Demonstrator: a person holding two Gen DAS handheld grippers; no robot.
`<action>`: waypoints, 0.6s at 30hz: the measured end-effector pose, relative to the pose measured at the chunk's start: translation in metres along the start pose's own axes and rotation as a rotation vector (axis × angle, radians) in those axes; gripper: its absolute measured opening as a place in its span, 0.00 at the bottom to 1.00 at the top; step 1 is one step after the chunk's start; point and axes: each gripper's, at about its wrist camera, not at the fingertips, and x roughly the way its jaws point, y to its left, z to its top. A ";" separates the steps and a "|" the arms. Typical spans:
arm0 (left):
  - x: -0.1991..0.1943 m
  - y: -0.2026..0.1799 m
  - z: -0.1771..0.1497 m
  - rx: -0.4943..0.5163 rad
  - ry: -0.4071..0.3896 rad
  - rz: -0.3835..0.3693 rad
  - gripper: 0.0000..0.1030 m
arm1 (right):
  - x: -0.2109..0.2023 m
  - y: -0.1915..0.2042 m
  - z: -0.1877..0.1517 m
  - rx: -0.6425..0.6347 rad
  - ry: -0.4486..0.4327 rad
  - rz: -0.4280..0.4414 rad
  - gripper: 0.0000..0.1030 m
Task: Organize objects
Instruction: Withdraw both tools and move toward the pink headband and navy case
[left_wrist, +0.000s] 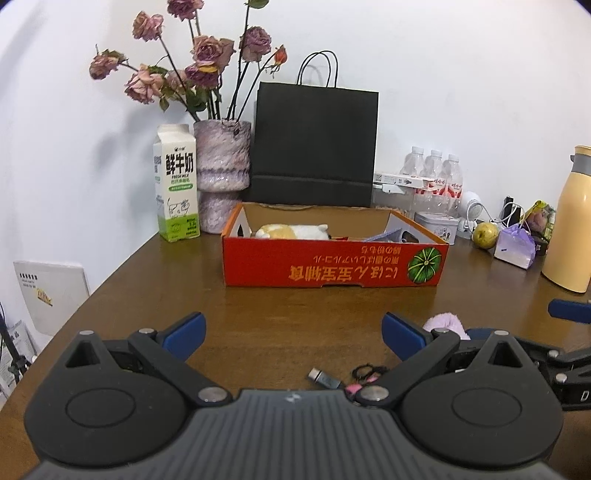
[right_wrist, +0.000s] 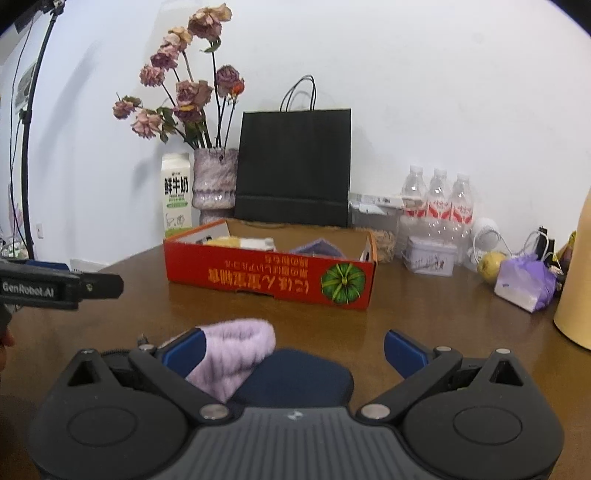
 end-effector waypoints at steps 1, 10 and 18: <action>-0.001 0.002 -0.001 -0.007 0.003 0.000 1.00 | 0.000 0.000 -0.003 -0.003 0.010 -0.001 1.00; -0.006 0.006 -0.001 -0.022 0.010 0.002 1.00 | 0.000 0.011 -0.015 -0.010 0.112 0.012 1.00; -0.004 0.004 -0.006 -0.009 0.054 0.003 1.00 | 0.024 0.018 -0.016 0.036 0.233 -0.055 1.00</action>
